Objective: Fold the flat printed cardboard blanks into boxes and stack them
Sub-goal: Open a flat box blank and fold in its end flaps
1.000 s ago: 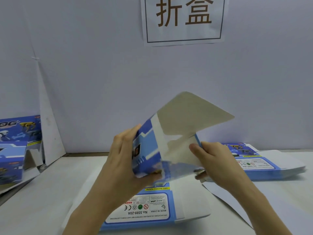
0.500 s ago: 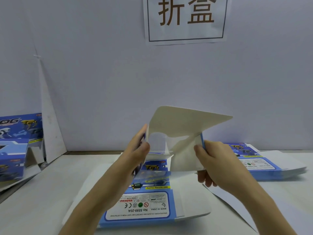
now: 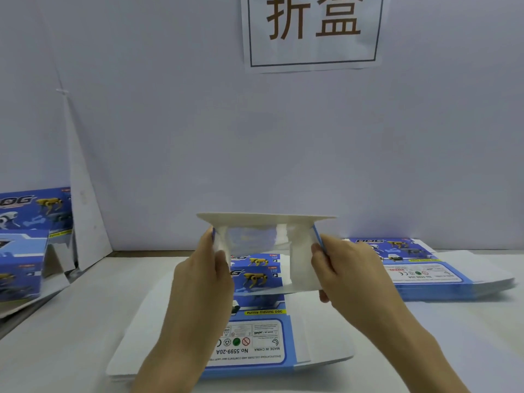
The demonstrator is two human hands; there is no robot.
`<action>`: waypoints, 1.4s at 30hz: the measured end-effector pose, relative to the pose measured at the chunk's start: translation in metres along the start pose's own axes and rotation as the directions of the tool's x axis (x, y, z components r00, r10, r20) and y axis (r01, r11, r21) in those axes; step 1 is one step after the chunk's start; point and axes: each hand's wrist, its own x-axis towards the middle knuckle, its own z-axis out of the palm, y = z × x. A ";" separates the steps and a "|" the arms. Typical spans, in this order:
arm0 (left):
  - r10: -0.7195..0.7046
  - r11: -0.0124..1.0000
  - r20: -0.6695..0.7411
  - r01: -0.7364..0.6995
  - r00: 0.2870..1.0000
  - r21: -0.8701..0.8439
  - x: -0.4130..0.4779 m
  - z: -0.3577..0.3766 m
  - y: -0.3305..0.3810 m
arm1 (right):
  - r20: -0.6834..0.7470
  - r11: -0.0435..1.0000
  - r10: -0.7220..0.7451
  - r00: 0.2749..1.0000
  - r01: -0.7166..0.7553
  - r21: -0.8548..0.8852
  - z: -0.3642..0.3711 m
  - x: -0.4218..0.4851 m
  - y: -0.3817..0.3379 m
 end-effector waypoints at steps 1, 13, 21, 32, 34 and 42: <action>0.010 0.999 -0.036 -0.008 0.999 0.050 0.000 0.001 -0.002 | -0.027 1.000 -0.024 0.999 0.024 0.007 0.001 -0.001 -0.001; 0.057 0.990 0.071 -0.047 0.996 -0.135 0.000 0.001 0.003 | -0.016 0.916 0.190 0.982 -0.172 0.363 0.006 0.004 0.007; 0.412 0.911 0.126 -0.410 0.902 -0.046 -0.003 0.011 -0.004 | 0.321 0.310 0.255 0.912 -0.391 0.866 -0.014 0.007 -0.003; 0.501 0.827 0.088 -0.507 0.861 0.244 0.010 -0.007 -0.010 | 0.431 0.646 0.000 0.902 -0.329 0.689 -0.023 -0.001 -0.004; 0.521 0.791 0.189 -0.554 0.833 0.261 0.009 -0.007 -0.011 | 0.355 0.750 0.058 0.933 -0.275 0.601 -0.023 -0.002 -0.003; 0.415 0.774 0.452 -0.568 0.789 0.280 0.000 0.007 -0.021 | 0.268 0.625 0.222 0.937 -0.348 0.699 -0.006 0.000 -0.001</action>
